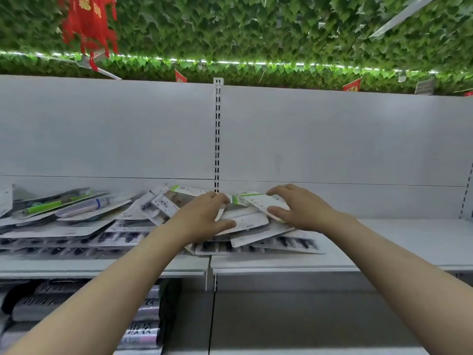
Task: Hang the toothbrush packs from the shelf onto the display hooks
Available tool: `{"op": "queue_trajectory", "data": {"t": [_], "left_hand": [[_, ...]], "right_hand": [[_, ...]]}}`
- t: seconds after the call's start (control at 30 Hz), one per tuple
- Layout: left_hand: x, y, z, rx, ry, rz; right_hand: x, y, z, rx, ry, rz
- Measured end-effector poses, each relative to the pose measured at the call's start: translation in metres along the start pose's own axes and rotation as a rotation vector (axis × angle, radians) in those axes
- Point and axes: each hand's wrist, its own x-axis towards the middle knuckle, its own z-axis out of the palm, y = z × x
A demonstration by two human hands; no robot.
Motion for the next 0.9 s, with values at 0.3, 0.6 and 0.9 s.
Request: {"op": "queue_trajectory", "data": {"t": [0.3,0.6,0.9], "left_hand": [[0.044,0.013,0.035,-0.062,-0.1,-0.092],[0.06,0.019,0.052,-0.216,-0.056,-0.14],[0.077,0.045,0.049,-0.614,0.084,-0.225]], "right_hand": [[0.043,0.021,0.02,0.063,-0.215,0.139],[0.061,0.042,0.001,0.14,-0.008,0.131],[0.056,0.054,0.019,1.031,0.486,0.25]]}}
